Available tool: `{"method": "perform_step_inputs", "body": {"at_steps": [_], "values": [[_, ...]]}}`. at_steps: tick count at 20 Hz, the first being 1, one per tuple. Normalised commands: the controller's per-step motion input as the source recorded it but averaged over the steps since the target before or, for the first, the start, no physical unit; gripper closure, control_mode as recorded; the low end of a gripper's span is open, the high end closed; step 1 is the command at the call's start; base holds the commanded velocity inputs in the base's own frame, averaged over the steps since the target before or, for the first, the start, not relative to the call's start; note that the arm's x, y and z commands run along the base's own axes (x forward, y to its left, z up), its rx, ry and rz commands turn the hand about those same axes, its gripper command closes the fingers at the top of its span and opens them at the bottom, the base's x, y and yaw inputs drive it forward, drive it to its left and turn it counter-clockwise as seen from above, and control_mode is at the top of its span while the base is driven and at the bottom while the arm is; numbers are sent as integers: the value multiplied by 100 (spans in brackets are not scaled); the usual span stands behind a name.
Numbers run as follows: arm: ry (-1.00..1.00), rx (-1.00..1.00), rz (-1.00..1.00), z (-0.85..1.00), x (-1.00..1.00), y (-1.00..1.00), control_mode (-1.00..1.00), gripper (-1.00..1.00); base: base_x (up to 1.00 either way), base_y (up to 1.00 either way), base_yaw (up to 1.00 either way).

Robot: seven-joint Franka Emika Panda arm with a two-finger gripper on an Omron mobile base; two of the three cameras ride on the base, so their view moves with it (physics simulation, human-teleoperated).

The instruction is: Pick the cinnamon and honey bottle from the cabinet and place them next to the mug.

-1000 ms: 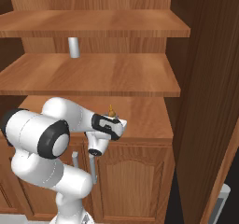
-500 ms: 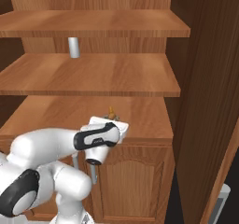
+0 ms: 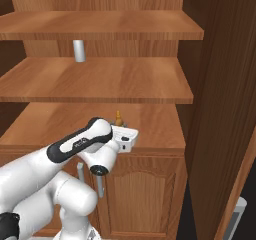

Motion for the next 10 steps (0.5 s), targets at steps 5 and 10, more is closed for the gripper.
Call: {"method": "perform_step_inputs", "body": {"at_steps": [5, 10], "values": [[4, 0, 3, 0, -16, 0, -100, 100, 0, 0, 0], [0, 0, 1, 14, -30, 0, -100, 100, 0, 0, 0]]}}
